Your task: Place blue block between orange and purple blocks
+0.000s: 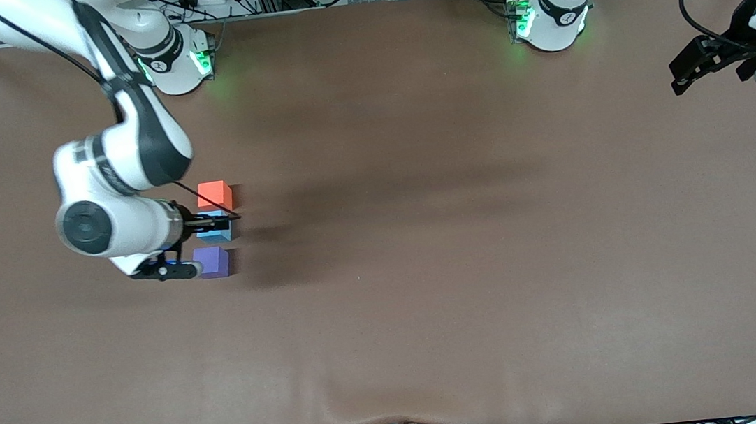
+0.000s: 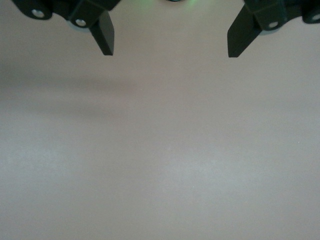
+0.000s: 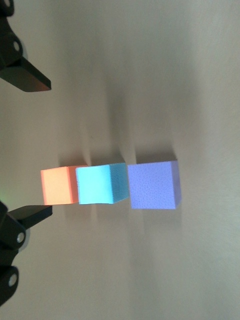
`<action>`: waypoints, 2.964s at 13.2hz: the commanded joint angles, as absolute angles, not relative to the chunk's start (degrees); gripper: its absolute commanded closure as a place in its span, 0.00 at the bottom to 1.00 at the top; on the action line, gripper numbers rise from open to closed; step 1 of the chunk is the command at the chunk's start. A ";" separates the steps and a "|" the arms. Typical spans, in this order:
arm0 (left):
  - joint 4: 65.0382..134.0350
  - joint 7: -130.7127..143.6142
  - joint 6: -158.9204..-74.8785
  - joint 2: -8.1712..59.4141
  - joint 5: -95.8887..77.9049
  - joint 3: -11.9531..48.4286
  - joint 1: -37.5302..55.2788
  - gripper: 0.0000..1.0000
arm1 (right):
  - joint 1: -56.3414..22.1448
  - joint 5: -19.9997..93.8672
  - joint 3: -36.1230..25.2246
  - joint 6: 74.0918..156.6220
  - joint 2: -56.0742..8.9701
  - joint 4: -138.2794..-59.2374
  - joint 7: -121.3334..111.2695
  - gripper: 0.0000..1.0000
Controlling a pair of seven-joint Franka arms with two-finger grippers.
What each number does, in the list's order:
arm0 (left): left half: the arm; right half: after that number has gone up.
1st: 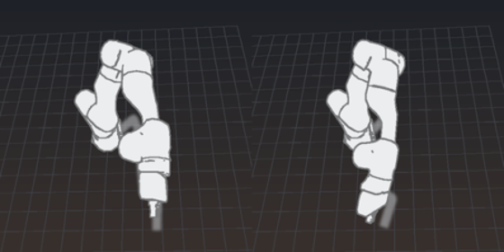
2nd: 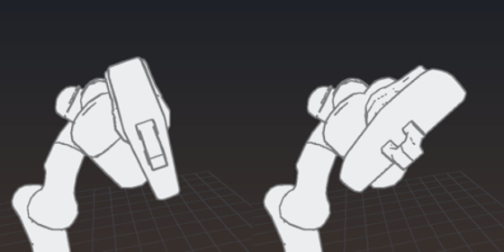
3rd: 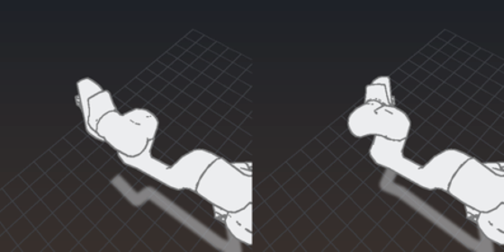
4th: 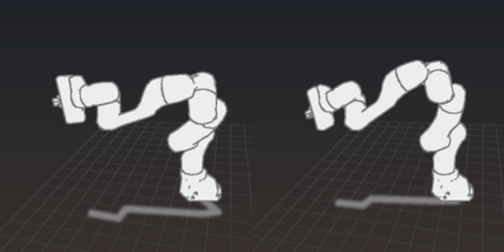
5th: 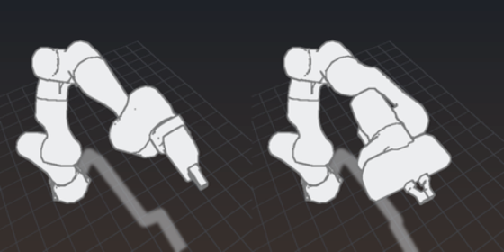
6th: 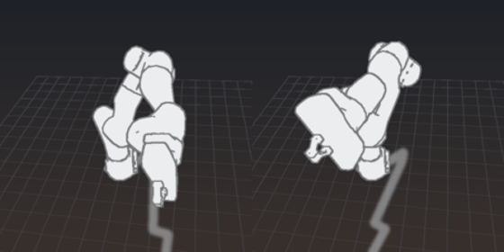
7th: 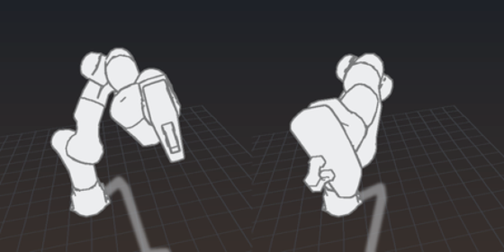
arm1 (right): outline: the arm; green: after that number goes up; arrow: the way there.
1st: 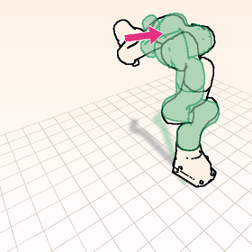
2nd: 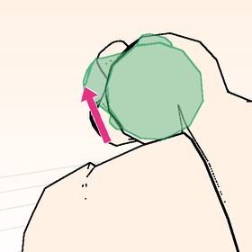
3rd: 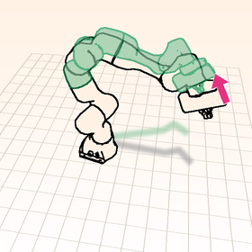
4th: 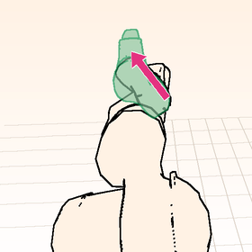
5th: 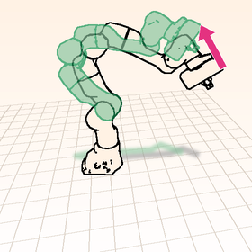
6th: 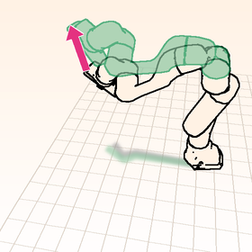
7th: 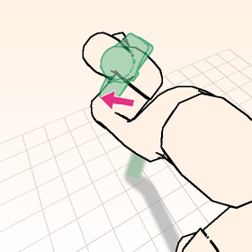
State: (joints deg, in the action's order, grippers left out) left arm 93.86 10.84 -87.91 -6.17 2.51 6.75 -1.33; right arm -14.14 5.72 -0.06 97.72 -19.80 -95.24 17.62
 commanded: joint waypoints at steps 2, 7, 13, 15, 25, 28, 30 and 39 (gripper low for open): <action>94.13 9.84 -87.19 -7.47 3.52 7.03 -2.64 0.00 | -10.74 3.79 0.44 87.32 -21.00 -79.93 16.09 0.00; 94.13 9.84 -87.27 -7.29 3.51 7.03 -3.60 0.00 | -3.09 1.60 2.29 76.75 -19.43 -69.02 10.46 0.00; 94.13 9.84 -87.28 -7.29 3.43 7.03 -4.31 0.00 | 0.87 2.10 4.04 67.92 -9.87 -68.87 10.81 0.00; 94.22 9.76 -87.27 -7.29 3.52 7.03 -4.31 0.00 | 0.97 2.11 4.04 77.11 -1.10 -82.55 10.72 0.00; 94.39 9.84 -87.63 -6.86 3.52 7.12 -4.22 0.00 | 0.79 2.20 2.81 80.25 1.67 -84.81 9.76 0.00; 94.39 9.84 -87.63 -6.86 3.52 7.21 -4.22 0.00 | 0.70 2.37 -1.13 79.45 1.58 -84.90 -1.27 0.00; 94.48 9.84 -87.63 -6.86 3.52 7.21 -4.22 0.00 | 0.44 2.46 -1.85 78.93 1.58 -85.17 -2.55 0.00; 94.31 9.84 -87.63 -6.94 3.43 7.47 -4.22 0.00 | 0.18 2.55 -1.76 79.01 1.32 -84.82 -2.90 0.00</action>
